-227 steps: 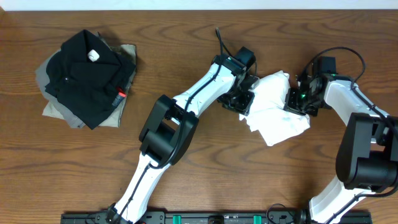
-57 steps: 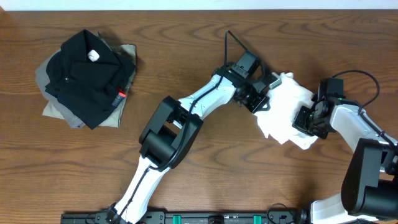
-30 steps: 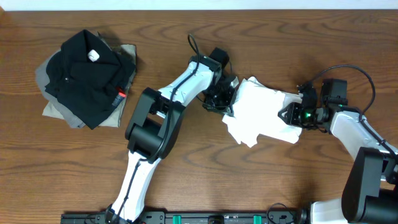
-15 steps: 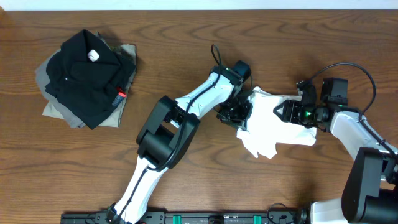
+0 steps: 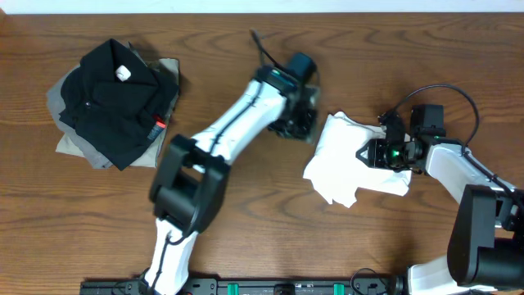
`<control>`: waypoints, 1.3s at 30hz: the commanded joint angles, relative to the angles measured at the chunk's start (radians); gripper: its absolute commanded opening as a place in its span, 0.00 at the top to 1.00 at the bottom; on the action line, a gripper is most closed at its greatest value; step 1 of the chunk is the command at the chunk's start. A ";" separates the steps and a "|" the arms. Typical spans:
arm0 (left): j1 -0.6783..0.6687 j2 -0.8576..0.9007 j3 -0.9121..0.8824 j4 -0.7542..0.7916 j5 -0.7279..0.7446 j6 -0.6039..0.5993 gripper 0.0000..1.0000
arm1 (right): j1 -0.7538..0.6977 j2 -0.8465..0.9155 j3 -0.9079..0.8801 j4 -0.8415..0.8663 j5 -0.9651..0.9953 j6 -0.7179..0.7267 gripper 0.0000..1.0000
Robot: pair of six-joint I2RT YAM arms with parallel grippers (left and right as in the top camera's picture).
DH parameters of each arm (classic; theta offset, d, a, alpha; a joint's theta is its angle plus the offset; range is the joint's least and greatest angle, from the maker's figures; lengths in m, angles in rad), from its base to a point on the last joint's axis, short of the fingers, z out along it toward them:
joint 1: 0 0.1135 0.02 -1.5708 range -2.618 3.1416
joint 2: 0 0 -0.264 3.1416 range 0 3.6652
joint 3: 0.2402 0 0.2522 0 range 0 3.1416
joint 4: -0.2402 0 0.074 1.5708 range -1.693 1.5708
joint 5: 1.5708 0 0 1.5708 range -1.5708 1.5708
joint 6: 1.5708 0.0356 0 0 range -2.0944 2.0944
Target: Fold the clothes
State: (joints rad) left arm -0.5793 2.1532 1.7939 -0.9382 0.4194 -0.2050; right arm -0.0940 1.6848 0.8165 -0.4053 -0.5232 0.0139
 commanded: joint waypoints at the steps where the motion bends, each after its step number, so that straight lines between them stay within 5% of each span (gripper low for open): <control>1: 0.051 -0.058 -0.002 -0.027 -0.092 0.028 0.66 | 0.012 0.013 -0.003 0.030 -0.110 -0.022 0.83; 5: 0.105 -0.092 -0.002 -0.083 -0.177 0.028 0.66 | 0.012 0.013 0.022 0.078 -0.265 0.024 0.99; 17: 0.280 -0.221 -0.002 -0.132 -0.230 0.036 0.66 | 0.125 0.013 0.076 0.315 -0.497 0.247 0.99; 24: 0.301 -0.250 -0.002 -0.146 -0.230 0.036 0.66 | 0.306 0.013 0.076 0.467 -0.361 0.521 0.88; 28: 0.301 -0.250 -0.002 -0.163 -0.230 0.036 0.66 | 0.422 0.013 0.076 0.533 -0.291 0.570 0.72; 31: 0.301 -0.250 -0.002 -0.164 -0.230 0.037 0.66 | 0.493 0.013 0.076 0.554 -0.251 0.568 0.51; 39: 0.301 -0.250 -0.002 -0.184 -0.295 0.045 0.66 | 0.415 0.008 0.076 0.570 -0.323 0.530 0.54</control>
State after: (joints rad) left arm -0.2813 1.9244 1.7935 -1.1095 0.1719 -0.1818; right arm 0.3893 1.6932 0.8757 0.1635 -0.8158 0.5484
